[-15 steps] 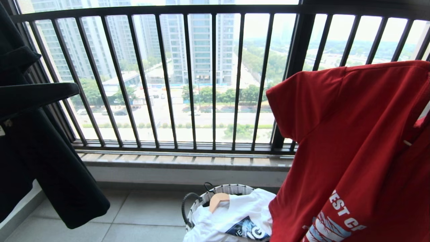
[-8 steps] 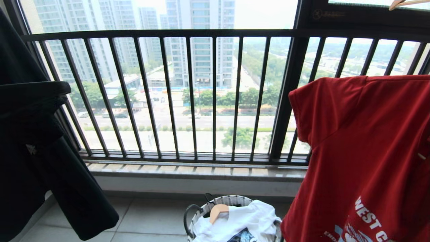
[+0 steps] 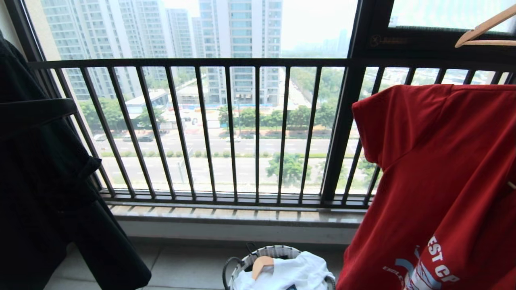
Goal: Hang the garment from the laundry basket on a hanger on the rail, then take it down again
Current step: Hang the clothes rack on the clothesline
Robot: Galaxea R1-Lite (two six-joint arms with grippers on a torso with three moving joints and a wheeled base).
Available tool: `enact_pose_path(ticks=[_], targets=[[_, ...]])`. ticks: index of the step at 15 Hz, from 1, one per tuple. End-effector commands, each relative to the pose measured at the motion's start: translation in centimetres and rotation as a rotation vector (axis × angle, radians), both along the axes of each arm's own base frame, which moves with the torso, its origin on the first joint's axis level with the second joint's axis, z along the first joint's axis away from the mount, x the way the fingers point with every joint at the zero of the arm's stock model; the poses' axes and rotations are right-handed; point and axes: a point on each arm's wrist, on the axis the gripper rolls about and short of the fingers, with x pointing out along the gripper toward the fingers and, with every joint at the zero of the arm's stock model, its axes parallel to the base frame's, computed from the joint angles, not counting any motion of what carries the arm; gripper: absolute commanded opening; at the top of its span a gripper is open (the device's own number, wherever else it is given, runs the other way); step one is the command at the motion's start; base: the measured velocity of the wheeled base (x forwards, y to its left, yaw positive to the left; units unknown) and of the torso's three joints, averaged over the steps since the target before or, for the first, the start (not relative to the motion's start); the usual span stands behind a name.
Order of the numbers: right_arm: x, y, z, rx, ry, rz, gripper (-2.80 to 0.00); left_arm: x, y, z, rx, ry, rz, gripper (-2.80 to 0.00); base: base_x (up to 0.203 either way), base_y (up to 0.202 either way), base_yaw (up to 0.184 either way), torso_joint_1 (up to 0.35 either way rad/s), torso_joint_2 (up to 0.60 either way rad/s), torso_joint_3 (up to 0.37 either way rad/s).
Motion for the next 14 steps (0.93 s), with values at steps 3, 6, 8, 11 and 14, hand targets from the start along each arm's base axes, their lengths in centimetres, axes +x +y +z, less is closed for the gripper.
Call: enact_pose_path(ticks=[3,6,8,11,14], targets=[[-1.63,-0.13,-0.22,0.023,-0.021,-0.01,-2.8,0.36,-0.08,0.07,0.006,0.002,-0.001,-2.8,0.0,0.0,0.0,0.204,-0.51,-0.305],[-1.6,-0.13,-0.3,0.02,-0.018,-0.01,-2.8,0.04,-0.01,0.18,0.005,-0.01,0.0,-2.8,0.0,0.0,0.0,0.225,-0.52,-0.302],[-1.54,-0.13,-0.29,0.018,-0.019,-0.012,-2.8,-0.23,0.04,0.25,0.003,-0.018,0.0,-2.8,0.0,0.0,0.0,0.238,-0.54,-0.308],[-1.53,-0.13,-0.34,0.012,-0.016,-0.009,-2.8,-0.27,0.05,0.23,0.004,-0.019,0.0,-2.8,0.0,0.0,0.0,0.249,-0.57,-0.317],[-1.51,-0.13,-0.41,0.012,-0.014,-0.009,-2.8,-0.39,0.08,0.18,0.005,-0.022,-0.002,-2.8,0.0,0.0,0.0,0.274,-0.59,-0.331]])
